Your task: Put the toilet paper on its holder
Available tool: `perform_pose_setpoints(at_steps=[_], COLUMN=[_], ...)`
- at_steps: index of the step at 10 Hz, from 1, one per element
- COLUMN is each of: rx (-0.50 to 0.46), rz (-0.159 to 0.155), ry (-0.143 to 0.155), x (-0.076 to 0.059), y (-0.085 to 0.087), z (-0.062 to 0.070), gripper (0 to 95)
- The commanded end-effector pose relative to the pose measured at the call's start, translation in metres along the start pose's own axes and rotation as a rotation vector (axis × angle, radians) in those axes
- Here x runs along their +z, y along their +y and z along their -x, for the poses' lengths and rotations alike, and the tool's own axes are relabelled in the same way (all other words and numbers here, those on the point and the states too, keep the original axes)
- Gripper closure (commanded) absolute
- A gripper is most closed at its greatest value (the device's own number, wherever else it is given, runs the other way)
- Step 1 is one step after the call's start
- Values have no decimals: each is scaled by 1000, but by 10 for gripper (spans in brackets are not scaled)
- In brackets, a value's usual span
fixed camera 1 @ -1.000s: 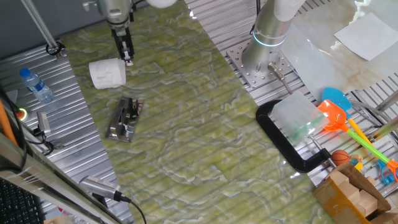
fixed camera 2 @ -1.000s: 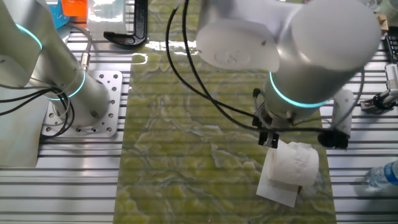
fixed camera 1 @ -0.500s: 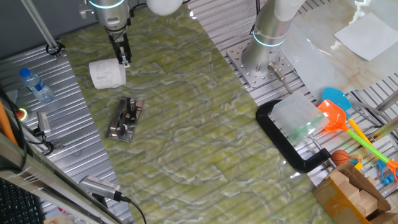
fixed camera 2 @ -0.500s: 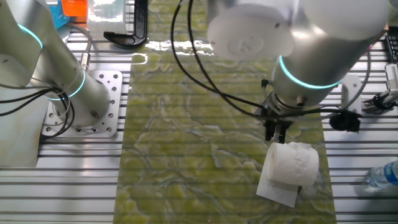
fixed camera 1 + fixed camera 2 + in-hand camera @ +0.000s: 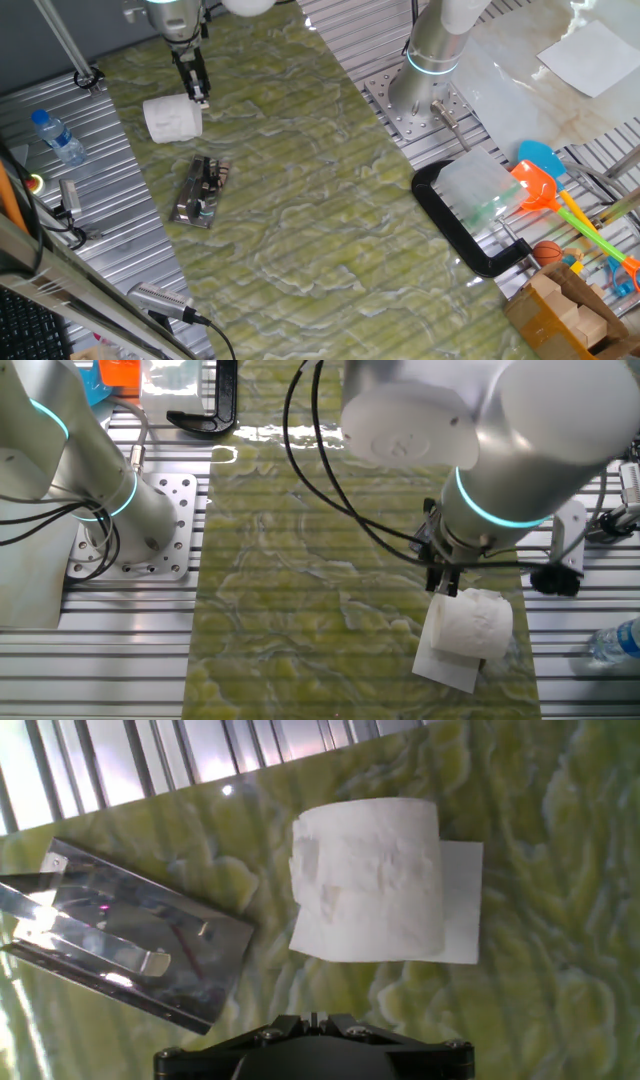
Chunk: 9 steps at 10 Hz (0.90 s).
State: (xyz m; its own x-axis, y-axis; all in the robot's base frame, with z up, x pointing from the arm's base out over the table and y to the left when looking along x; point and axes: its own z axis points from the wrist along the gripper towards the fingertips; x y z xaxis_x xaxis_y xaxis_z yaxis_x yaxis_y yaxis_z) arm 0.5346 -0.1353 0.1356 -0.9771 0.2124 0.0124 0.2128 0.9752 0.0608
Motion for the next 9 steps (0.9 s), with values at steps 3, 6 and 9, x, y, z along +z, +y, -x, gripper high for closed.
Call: perform_pose_setpoints(at_steps=[3, 6, 9], rx=[-566, -730, -908], rz=[-12, -15, -16], ry=[6, 3, 1], x=[6, 6, 4], y=[-4, -4, -3], z=[-8, -9, -6], gripper=[950, 950, 950])
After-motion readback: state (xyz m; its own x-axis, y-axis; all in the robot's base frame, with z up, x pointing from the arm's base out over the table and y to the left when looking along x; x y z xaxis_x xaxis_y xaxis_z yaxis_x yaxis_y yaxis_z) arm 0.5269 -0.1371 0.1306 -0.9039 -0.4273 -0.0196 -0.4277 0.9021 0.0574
